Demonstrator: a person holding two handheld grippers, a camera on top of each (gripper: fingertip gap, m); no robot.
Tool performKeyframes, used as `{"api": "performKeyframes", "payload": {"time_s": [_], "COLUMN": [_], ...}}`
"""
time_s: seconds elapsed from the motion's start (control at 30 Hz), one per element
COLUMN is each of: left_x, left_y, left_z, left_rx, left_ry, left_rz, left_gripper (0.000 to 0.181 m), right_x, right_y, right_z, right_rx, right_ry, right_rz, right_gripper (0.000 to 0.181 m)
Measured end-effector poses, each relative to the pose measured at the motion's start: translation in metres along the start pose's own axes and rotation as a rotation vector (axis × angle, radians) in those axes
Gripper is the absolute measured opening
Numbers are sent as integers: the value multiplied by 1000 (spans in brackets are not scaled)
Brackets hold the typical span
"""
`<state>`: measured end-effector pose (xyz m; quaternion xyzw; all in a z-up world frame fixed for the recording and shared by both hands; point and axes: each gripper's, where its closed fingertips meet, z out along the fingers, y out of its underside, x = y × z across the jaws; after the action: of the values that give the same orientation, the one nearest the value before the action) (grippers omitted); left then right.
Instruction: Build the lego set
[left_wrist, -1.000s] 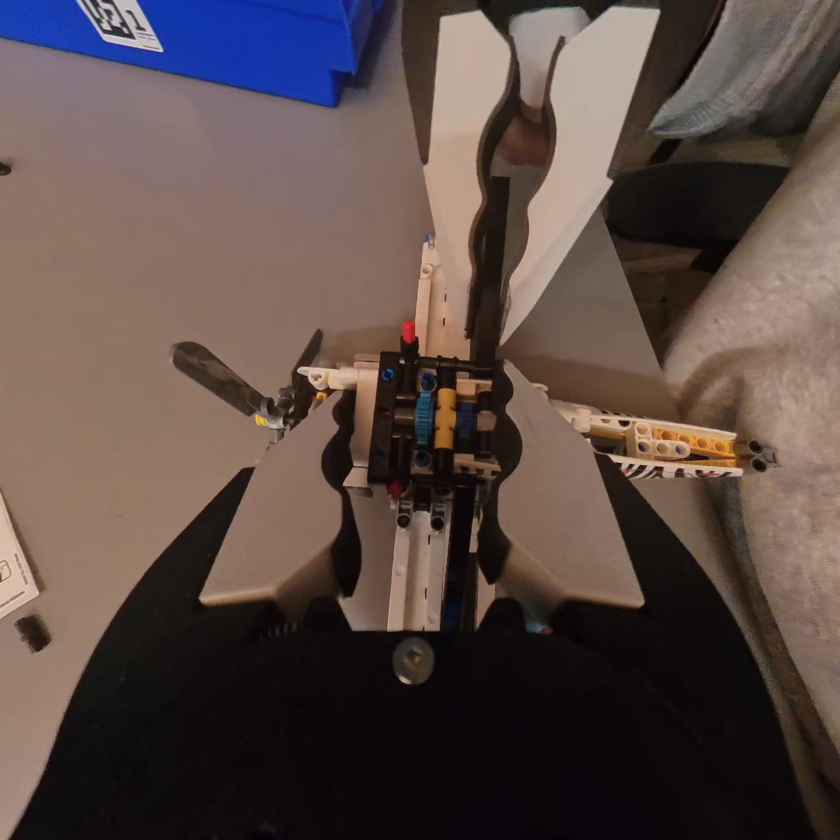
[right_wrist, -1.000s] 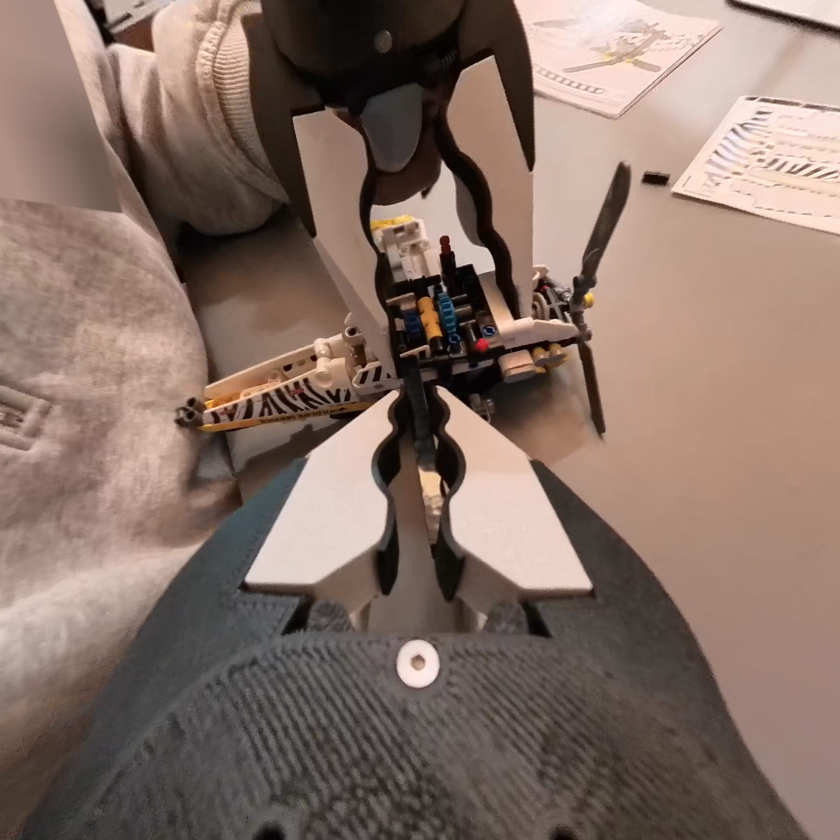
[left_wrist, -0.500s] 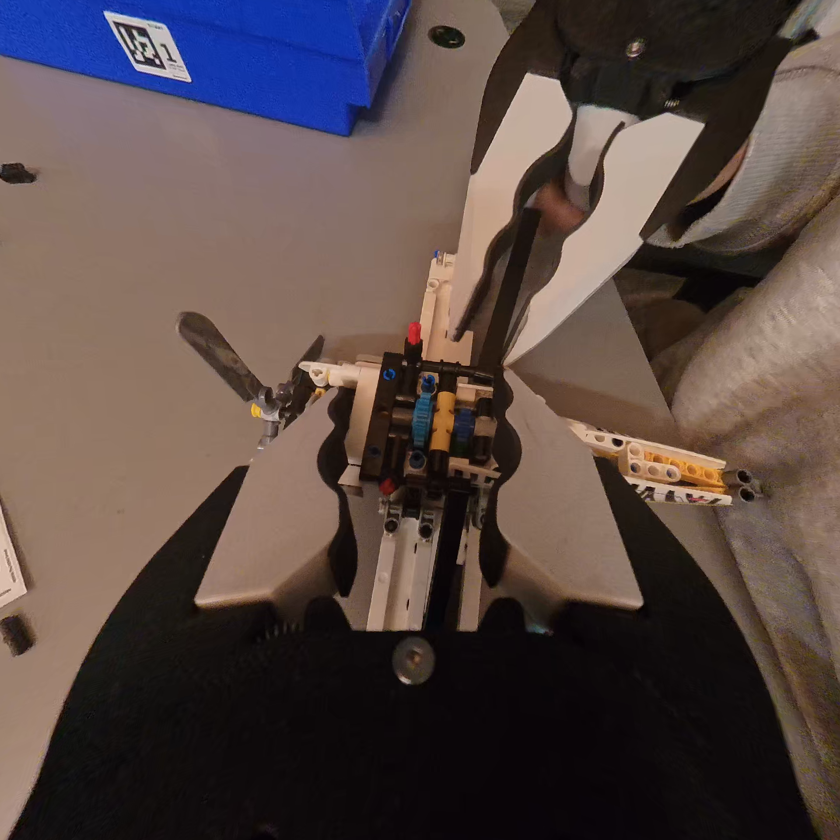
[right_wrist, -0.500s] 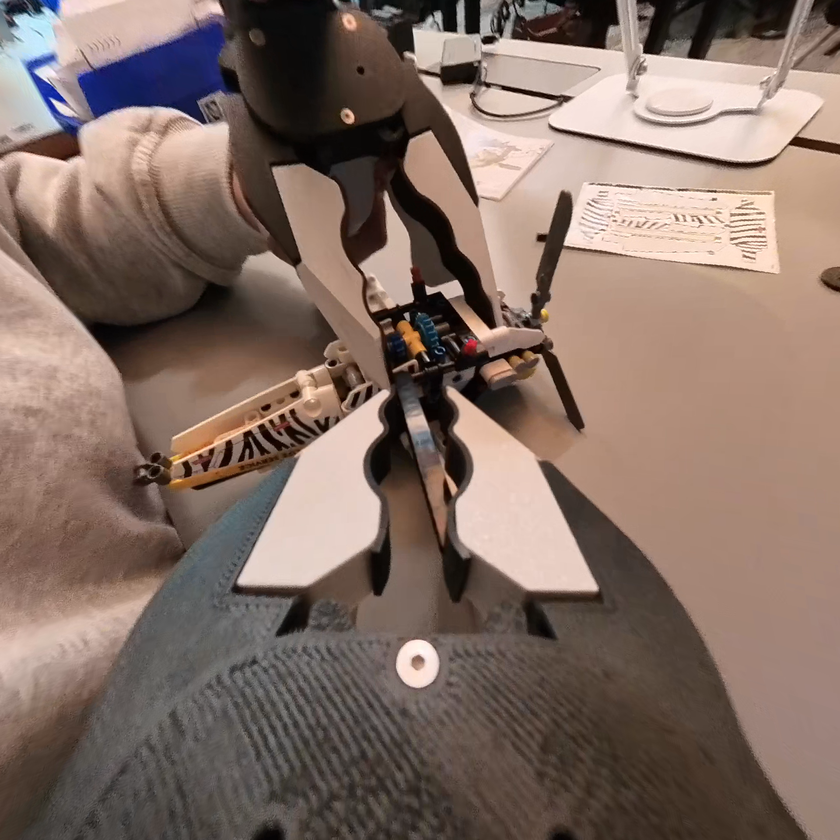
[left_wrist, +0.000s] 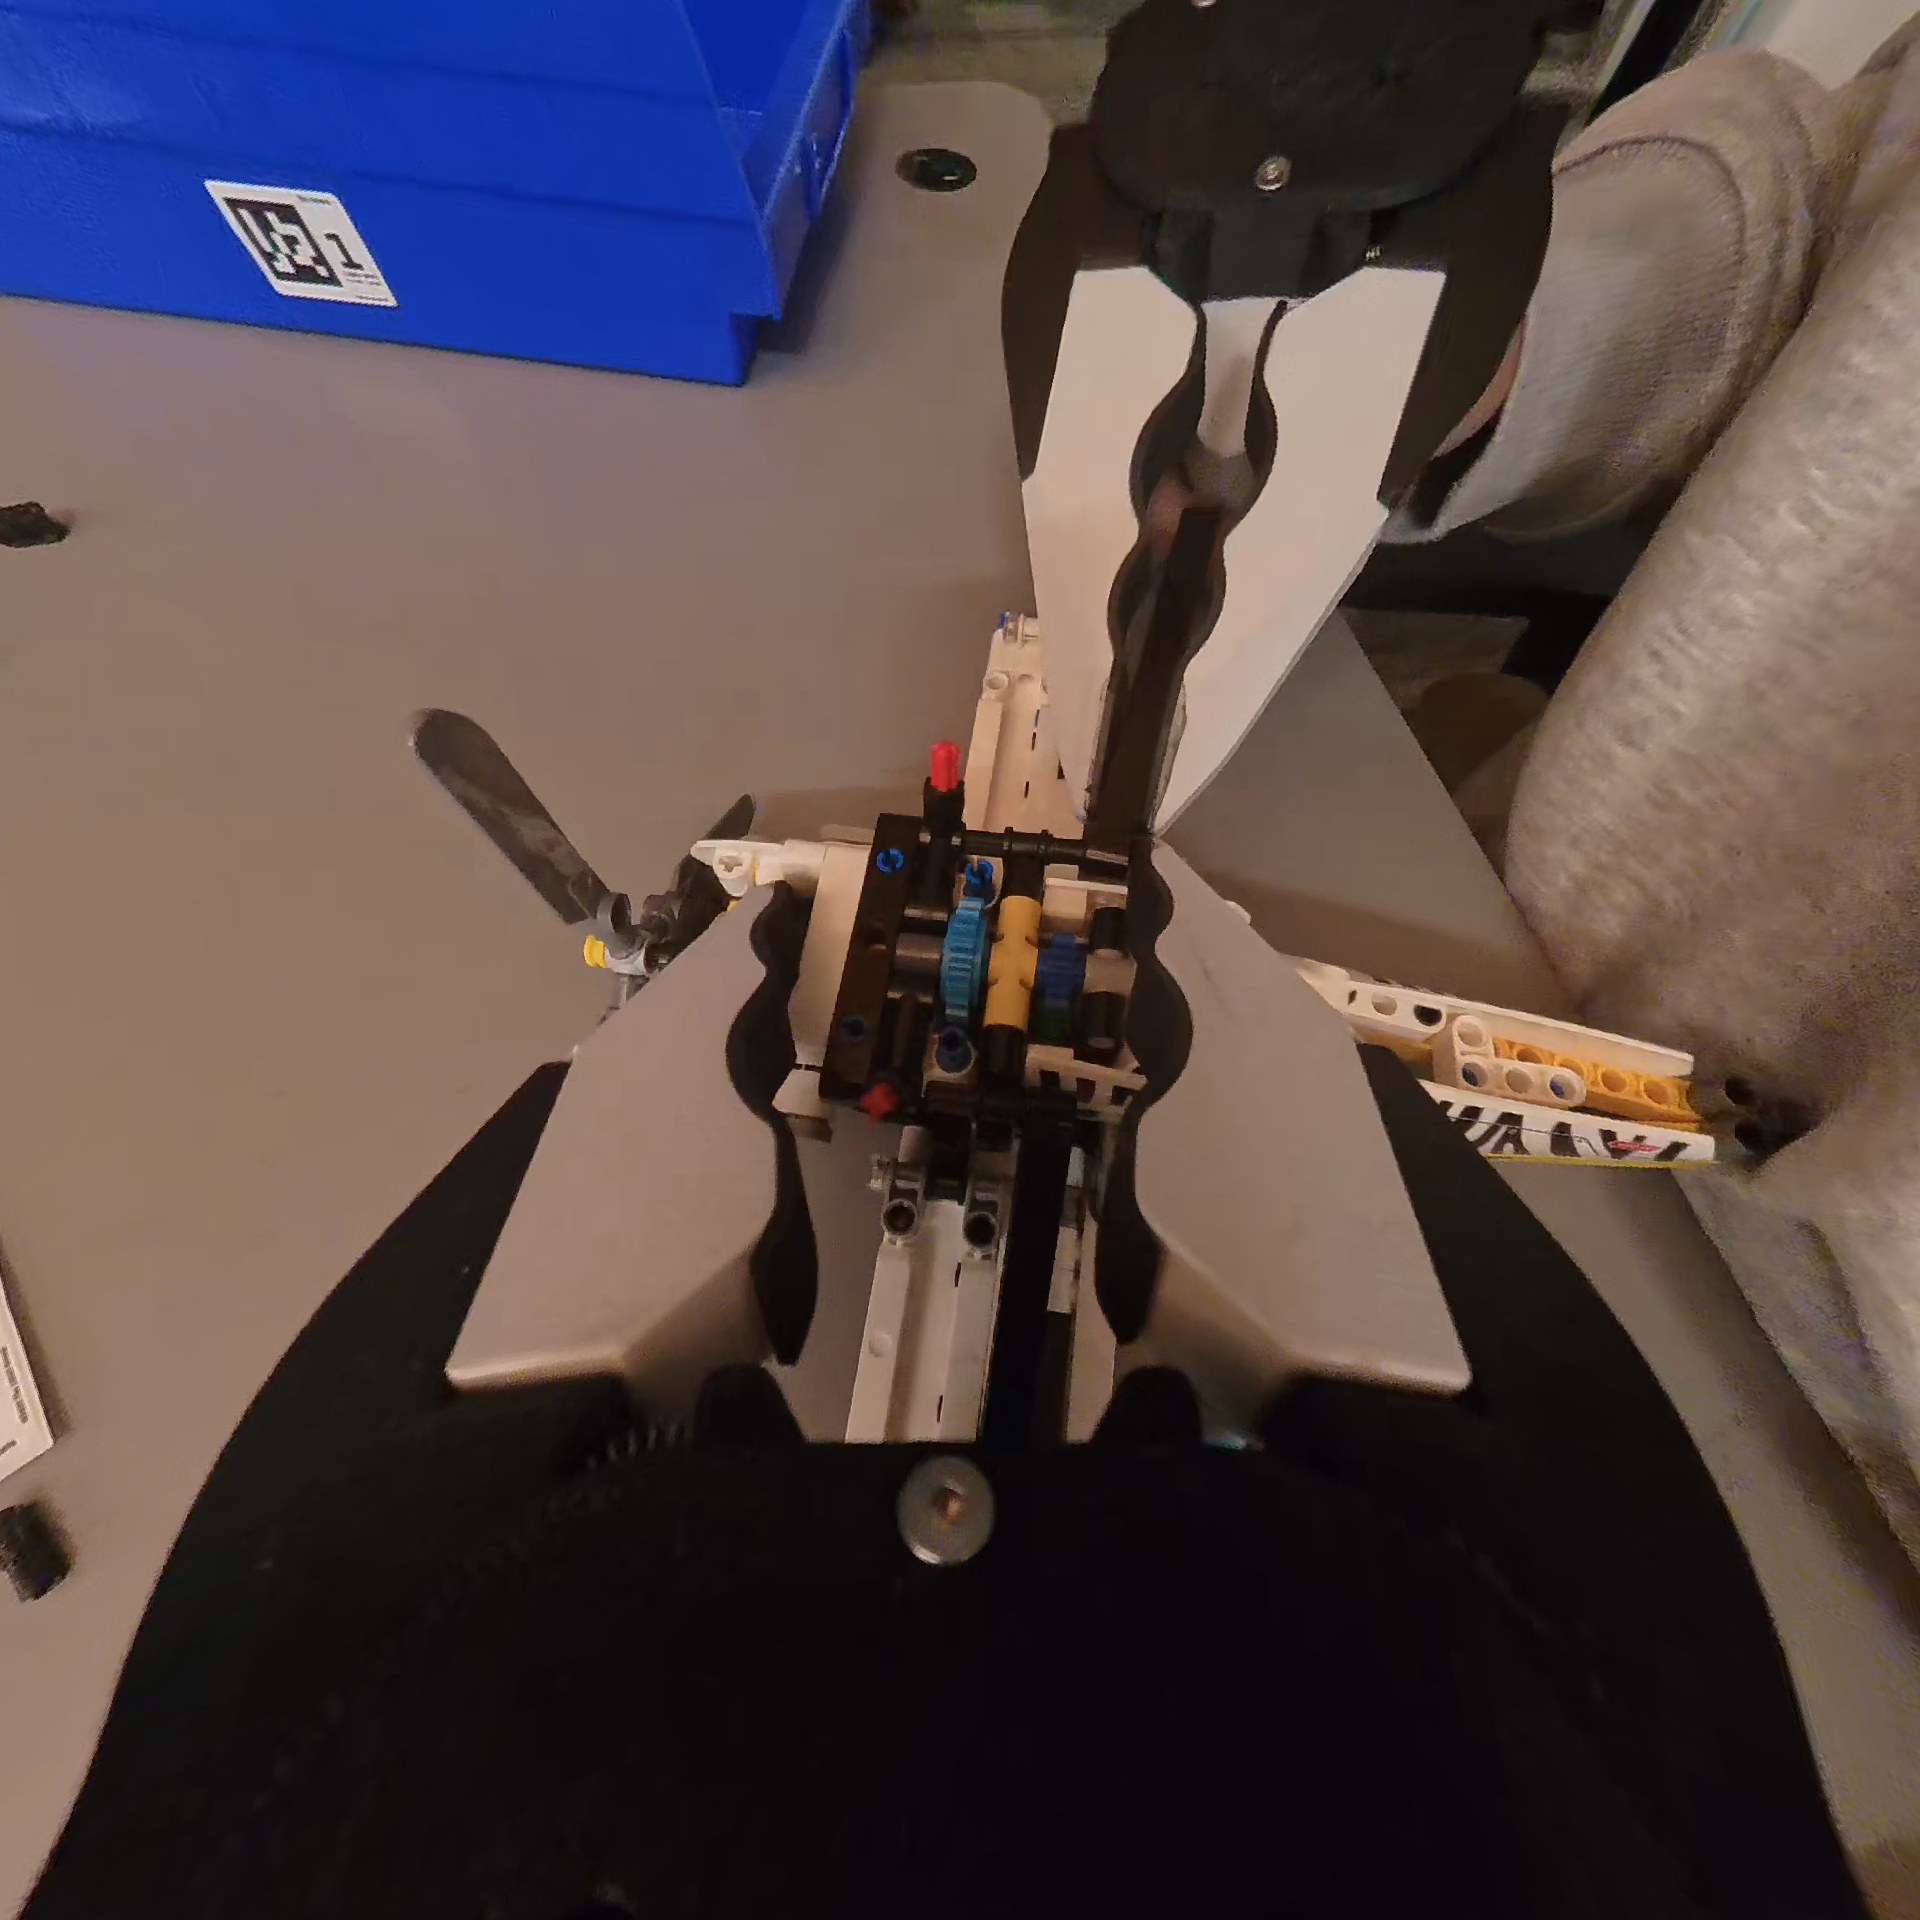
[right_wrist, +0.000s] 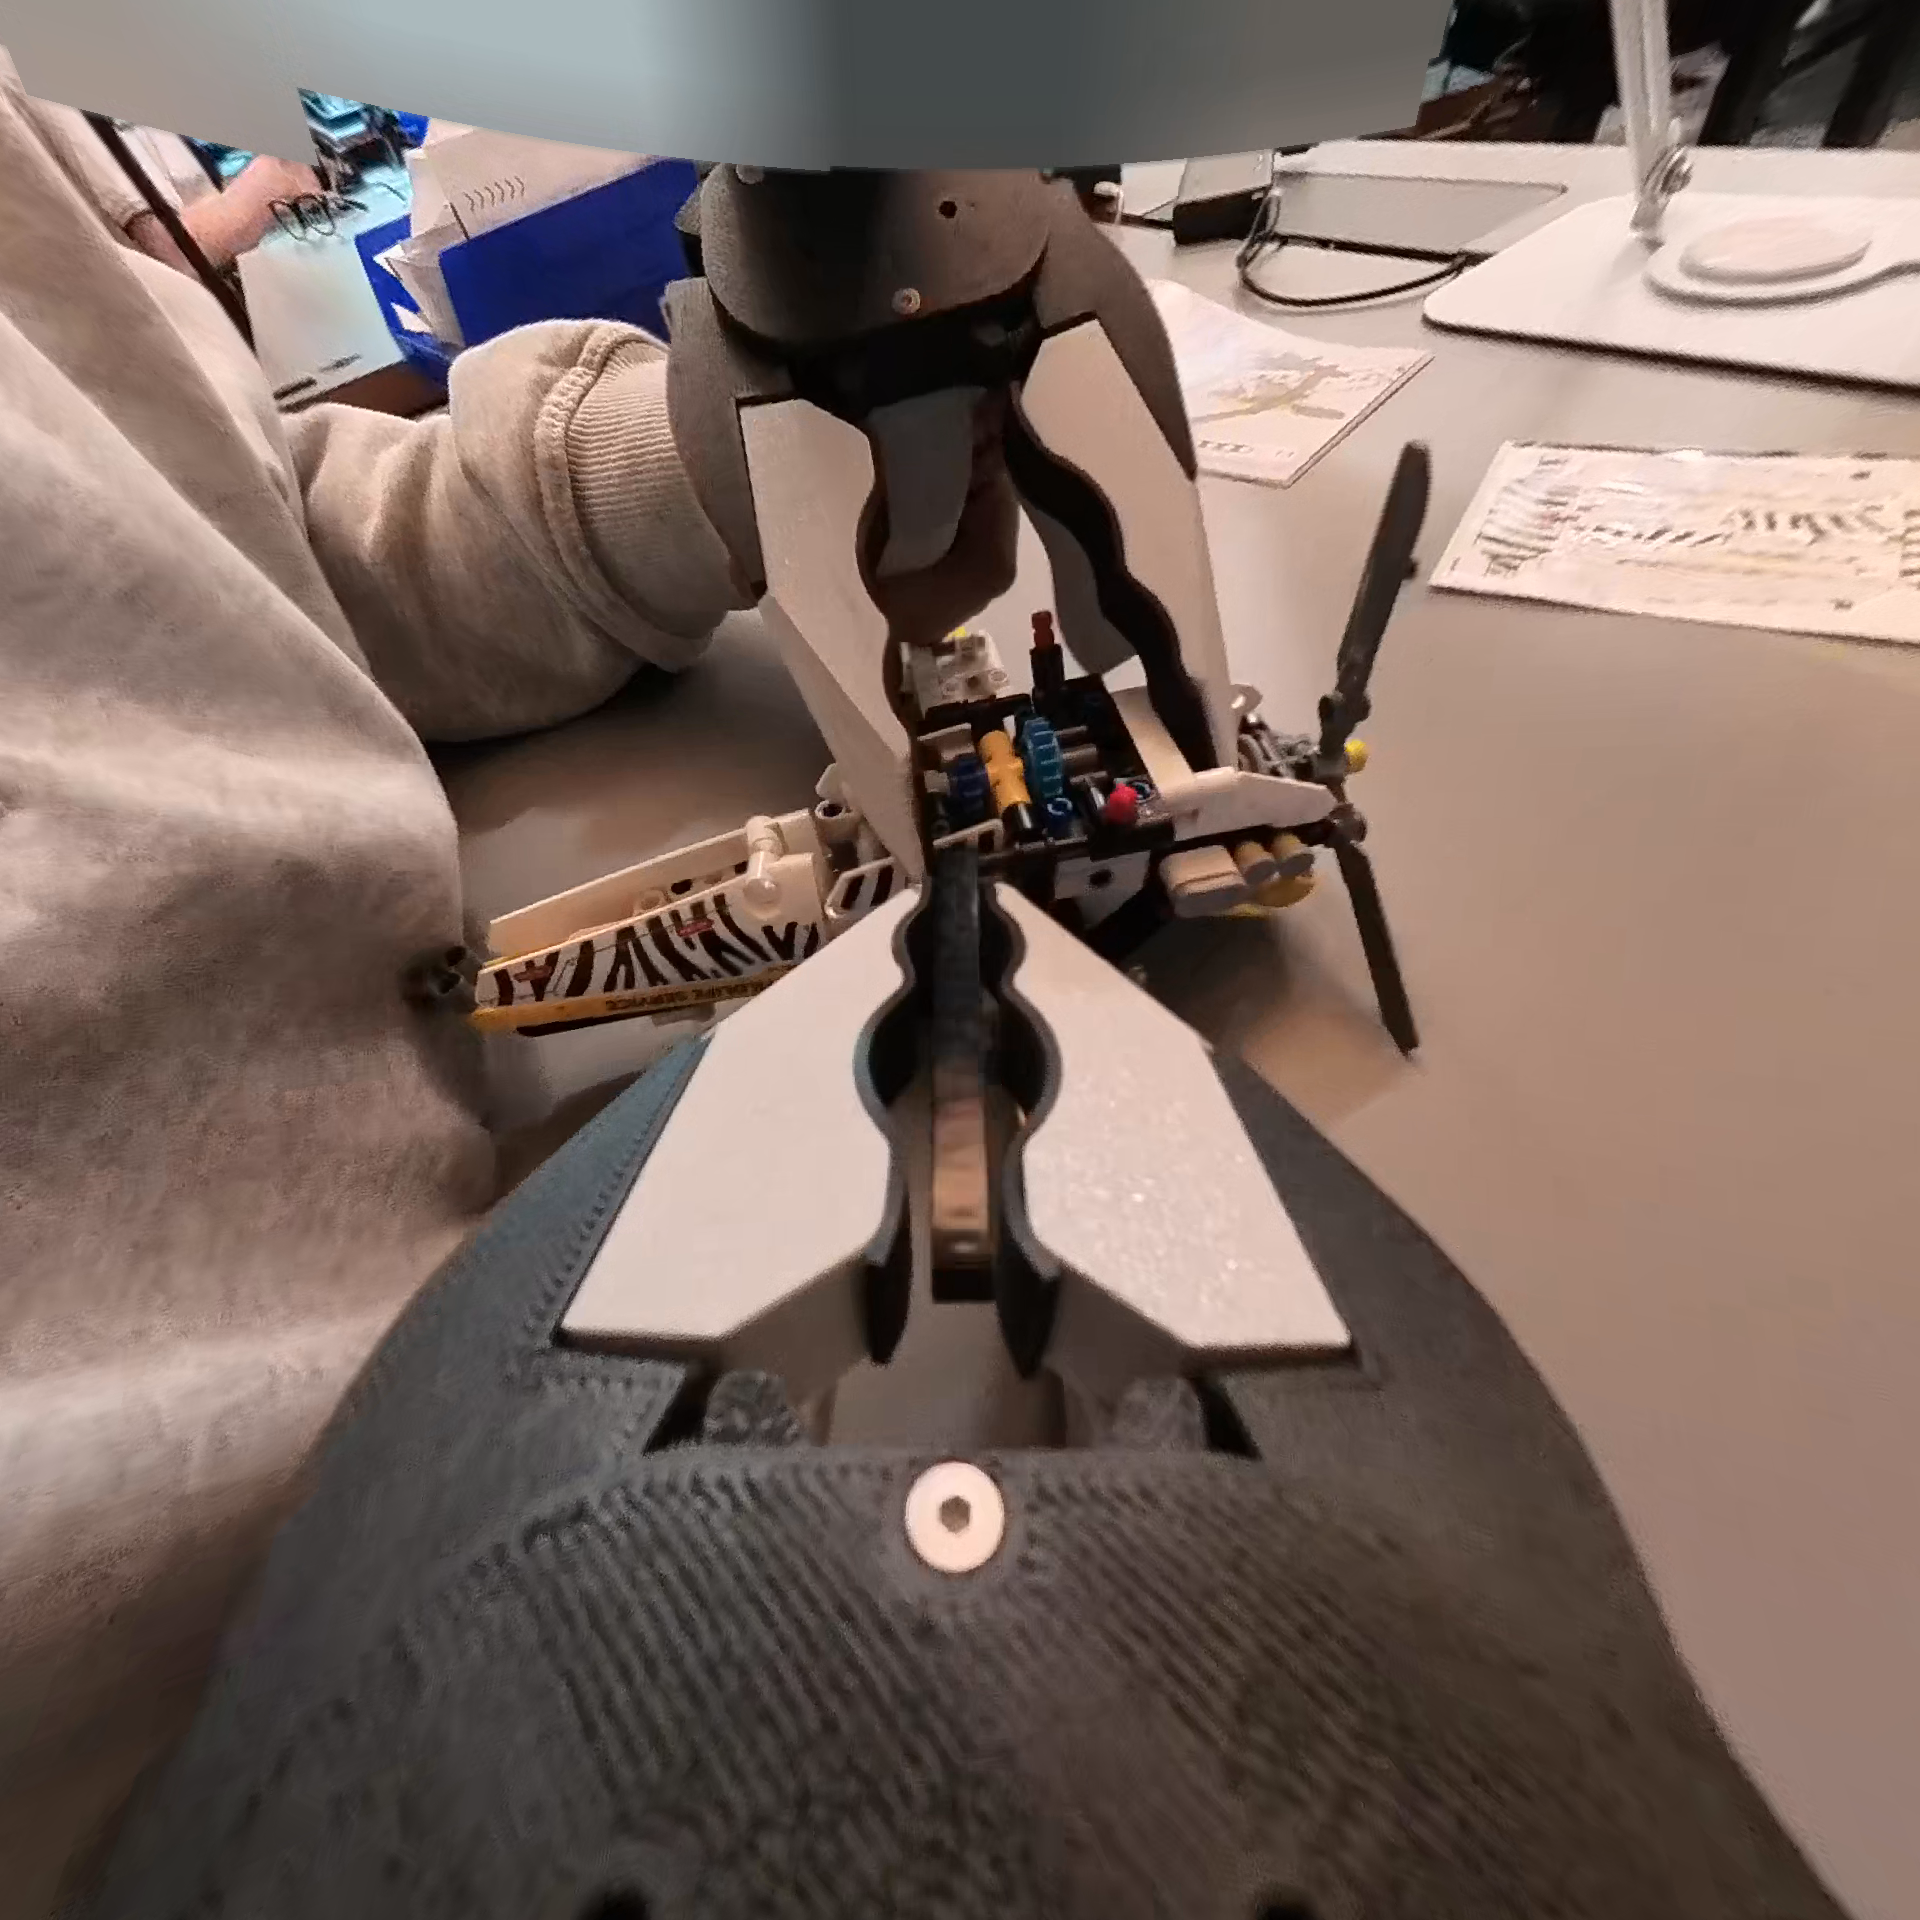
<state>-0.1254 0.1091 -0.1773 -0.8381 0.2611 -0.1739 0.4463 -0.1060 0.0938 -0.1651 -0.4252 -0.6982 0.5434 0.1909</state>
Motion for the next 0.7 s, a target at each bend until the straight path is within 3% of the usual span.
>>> {"api": "performKeyframes", "payload": {"time_s": [0.4,0.7], "left_x": [0,-2], "left_y": [-1,-3], "left_z": [2,2], "left_rx": [-3,34], "left_ry": [18,24], "left_rz": [8,22], "left_gripper": [65,65], "right_x": [2,3], "right_y": [5,0], "right_z": [-3,-4], "right_rx": [-50,-9], "right_ry": [-75,-1], "right_rz": [-61,-170], "right_gripper": [6,6]}}
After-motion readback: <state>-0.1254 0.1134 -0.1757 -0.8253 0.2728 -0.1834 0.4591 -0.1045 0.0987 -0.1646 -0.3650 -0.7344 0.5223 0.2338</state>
